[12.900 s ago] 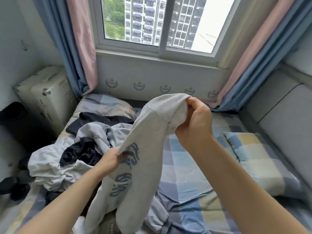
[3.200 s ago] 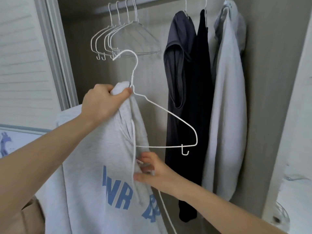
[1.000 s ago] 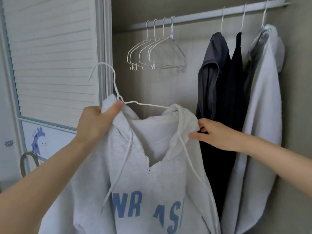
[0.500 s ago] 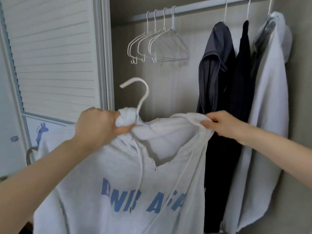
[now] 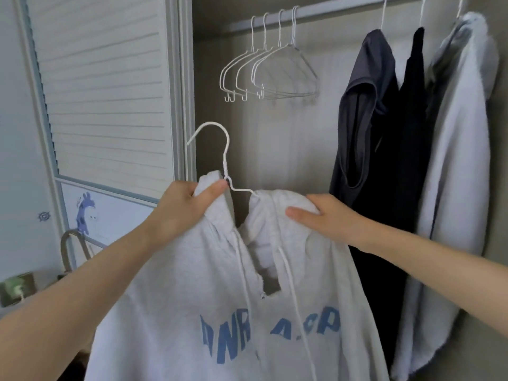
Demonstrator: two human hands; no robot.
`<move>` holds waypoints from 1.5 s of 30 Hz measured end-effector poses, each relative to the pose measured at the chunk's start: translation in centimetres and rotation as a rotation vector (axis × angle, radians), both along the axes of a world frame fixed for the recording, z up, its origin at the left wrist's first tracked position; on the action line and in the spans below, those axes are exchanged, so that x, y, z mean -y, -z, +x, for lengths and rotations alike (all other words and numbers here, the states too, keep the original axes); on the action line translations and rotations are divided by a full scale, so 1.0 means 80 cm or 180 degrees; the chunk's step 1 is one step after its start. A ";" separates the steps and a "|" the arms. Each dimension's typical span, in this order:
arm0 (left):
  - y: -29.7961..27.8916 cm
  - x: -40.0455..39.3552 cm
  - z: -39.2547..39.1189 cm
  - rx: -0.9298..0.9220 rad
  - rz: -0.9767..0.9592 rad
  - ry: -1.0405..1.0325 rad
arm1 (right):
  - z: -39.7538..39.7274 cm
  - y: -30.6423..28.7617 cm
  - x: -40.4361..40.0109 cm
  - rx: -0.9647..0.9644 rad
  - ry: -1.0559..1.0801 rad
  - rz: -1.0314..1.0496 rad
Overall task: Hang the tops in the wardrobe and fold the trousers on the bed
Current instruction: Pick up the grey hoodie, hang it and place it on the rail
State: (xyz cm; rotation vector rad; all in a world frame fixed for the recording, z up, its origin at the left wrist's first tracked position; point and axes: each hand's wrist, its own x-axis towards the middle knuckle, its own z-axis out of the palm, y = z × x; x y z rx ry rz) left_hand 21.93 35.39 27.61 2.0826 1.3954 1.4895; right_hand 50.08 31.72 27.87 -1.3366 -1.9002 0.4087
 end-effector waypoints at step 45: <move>-0.094 0.004 0.107 -0.0132 0.0157 0.2429 | -0.074 -0.268 0.008 -0.1969 0.1277 0.0684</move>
